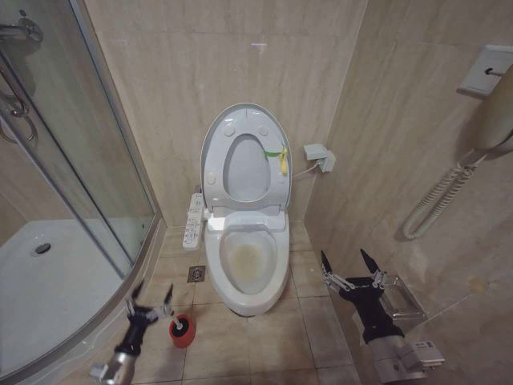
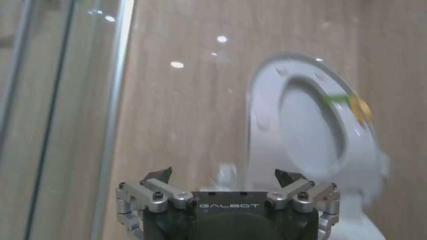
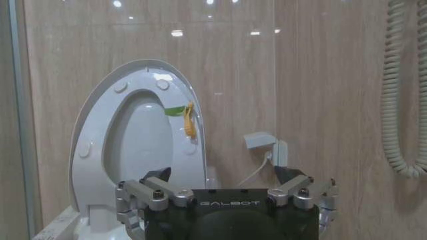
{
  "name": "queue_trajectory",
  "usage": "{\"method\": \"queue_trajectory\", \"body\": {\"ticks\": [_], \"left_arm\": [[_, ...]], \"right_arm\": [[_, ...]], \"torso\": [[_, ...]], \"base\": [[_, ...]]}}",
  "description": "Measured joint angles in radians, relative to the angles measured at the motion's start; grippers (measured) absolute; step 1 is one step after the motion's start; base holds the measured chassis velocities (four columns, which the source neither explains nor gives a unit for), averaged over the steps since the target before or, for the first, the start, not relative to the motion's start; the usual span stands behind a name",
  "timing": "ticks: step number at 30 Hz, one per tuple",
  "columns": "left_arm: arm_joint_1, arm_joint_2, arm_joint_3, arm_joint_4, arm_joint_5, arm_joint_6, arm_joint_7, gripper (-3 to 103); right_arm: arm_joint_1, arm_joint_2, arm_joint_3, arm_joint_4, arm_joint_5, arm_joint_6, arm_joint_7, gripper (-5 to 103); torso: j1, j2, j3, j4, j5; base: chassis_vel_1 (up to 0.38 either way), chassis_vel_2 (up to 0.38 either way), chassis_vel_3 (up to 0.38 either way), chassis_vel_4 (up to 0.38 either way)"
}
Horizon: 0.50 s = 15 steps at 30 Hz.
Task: Open the toilet lid, clean the toilet bowl with a toilet brush, close the toilet lid, and flush.
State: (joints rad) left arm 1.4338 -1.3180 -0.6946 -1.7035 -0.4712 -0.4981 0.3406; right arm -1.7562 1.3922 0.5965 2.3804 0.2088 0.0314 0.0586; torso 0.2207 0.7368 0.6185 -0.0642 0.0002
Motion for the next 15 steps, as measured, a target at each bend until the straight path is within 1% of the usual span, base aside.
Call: {"method": "queue_trajectory", "body": {"ticks": [1, 2, 3, 4, 5, 6, 7, 8, 11, 13, 15], "left_arm": [[0.043, -0.003, -0.008, -0.131, 0.023, 0.096, -0.110, 100], [0.079, -0.008, -0.016, -0.222, 0.044, 0.184, -0.192, 100], [0.079, -0.008, -0.016, -0.222, 0.044, 0.184, -0.192, 100], [0.117, -0.014, -0.021, -0.299, 0.058, 0.262, -0.265, 100], [0.159, -0.021, -0.021, -0.377, 0.069, 0.334, -0.334, 100], [0.193, -0.028, -0.023, -0.436, 0.082, 0.377, -0.374, 100], [0.227, -0.036, -0.025, -0.488, 0.099, 0.410, -0.399, 100], [0.227, -0.036, -0.025, -0.488, 0.099, 0.410, -0.399, 100], [0.312, -0.056, -0.025, -0.616, 0.139, 0.469, -0.434, 100], [0.355, -0.069, -0.019, -0.675, 0.162, 0.483, -0.439, 100], [0.372, -0.076, -0.017, -0.696, 0.178, 0.486, -0.438, 100]], "right_arm": [[0.000, 0.000, 0.000, 0.000, 0.000, 0.000, 0.000, 100], [0.000, 0.000, 0.000, 0.000, 0.000, 0.000, 0.000, 100], [0.000, 0.000, 0.000, 0.000, 0.000, 0.000, 0.000, 100], [0.000, 0.000, 0.000, 0.000, 0.000, 0.000, 0.000, 100], [0.000, 0.000, 0.000, 0.000, 0.000, 0.000, 0.000, 100], [0.000, 0.000, 0.000, 0.000, 0.000, 0.000, 0.000, 100], [0.000, 0.000, 0.000, 0.000, 0.000, 0.000, 0.000, 100], [0.000, 0.000, 0.000, 0.000, 0.000, 0.000, 0.000, 100], [0.000, 0.000, 0.000, 0.000, 0.000, 0.000, 0.000, 100], [0.000, 0.000, 0.000, 0.000, 0.000, 0.000, 0.000, 100], [0.000, 0.000, 0.000, 0.000, 0.000, 0.000, 0.000, 100]], "torso": [[0.000, 0.000, 0.000, 0.0000, -0.0001], [0.000, 0.000, 0.000, 0.0000, 0.0003], [0.000, 0.000, 0.000, 0.0000, 0.0003], [0.000, 0.000, 0.000, 0.0005, 0.0005], [0.000, 0.000, 0.000, 0.0005, -0.0001], [0.000, 0.000, 0.000, 0.0005, -0.0004], [0.000, 0.000, 0.000, 0.0005, -0.0001], [0.000, 0.000, 0.000, 0.0005, -0.0001], [0.000, 0.000, 0.000, 0.0003, -0.0002], [0.000, 0.000, 0.000, 0.0003, 0.0001], [0.000, 0.000, 0.000, 0.0002, -0.0003]], "base": [[0.000, 0.000, 0.000, 0.000], [0.000, 0.000, 0.000, 0.000], [0.000, 0.000, 0.000, 0.000], [0.000, 0.000, 0.000, 0.000], [0.000, 0.000, 0.000, 0.000], [0.000, 0.000, 0.000, 0.000], [0.000, 0.000, 0.000, 0.000], [0.000, 0.000, 0.000, 0.000], [0.000, 0.000, 0.000, 0.000], [0.000, 0.000, 0.000, 0.000], [0.000, 0.000, 0.000, 0.000]]}}
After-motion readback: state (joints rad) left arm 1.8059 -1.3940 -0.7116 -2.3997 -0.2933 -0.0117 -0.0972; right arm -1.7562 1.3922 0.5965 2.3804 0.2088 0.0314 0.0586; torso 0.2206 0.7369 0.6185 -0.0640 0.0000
